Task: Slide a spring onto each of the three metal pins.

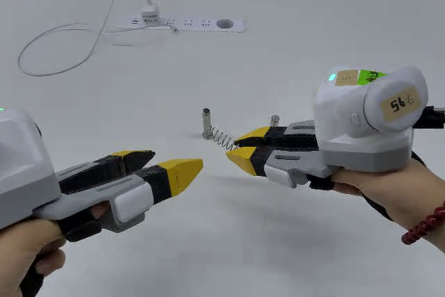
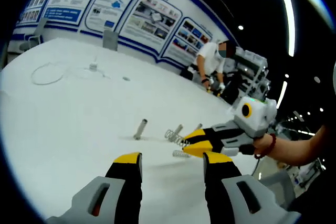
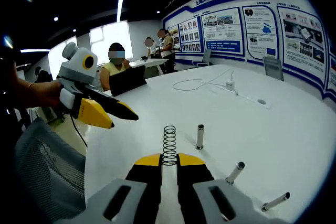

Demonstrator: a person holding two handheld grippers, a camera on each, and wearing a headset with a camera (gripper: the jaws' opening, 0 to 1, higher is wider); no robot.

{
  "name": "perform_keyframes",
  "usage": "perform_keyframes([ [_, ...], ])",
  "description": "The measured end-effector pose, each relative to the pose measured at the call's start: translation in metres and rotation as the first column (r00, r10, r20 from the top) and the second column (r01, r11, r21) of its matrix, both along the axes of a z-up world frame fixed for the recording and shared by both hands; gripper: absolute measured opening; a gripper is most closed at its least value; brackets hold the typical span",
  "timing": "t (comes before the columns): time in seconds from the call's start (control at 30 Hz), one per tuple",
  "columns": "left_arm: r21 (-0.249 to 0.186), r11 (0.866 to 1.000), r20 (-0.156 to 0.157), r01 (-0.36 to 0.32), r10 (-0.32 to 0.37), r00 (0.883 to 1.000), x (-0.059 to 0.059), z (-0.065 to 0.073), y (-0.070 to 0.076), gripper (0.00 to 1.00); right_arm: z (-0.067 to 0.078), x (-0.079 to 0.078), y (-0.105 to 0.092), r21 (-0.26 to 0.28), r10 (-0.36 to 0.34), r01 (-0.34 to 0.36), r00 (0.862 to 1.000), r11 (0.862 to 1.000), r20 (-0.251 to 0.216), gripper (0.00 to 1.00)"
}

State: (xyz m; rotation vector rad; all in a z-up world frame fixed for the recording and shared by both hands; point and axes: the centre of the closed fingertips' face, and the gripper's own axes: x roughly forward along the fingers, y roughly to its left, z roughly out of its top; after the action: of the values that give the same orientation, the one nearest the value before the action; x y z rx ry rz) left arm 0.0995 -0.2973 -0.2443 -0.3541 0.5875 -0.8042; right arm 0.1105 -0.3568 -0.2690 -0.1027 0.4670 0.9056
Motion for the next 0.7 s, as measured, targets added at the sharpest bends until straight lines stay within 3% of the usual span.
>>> perform_keyframes([
  [0.13,-0.051,0.999,-0.016,-0.006,0.005,1.0,0.003,0.003,-0.005,0.43,0.006,-0.007,0.004,0.023,0.026,-0.026,1.0,0.999,0.011,0.11],
  [0.33,-0.077,0.997,-0.026,-0.004,0.002,1.0,0.004,0.005,-0.011,0.38,0.011,-0.013,0.01,0.049,0.054,-0.055,0.998,0.997,0.026,0.11],
  [0.7,-0.207,0.976,-0.089,-0.073,0.055,0.995,0.007,0.012,-0.013,0.27,0.023,-0.019,0.021,0.102,0.077,-0.081,0.996,0.992,0.041,0.11],
])
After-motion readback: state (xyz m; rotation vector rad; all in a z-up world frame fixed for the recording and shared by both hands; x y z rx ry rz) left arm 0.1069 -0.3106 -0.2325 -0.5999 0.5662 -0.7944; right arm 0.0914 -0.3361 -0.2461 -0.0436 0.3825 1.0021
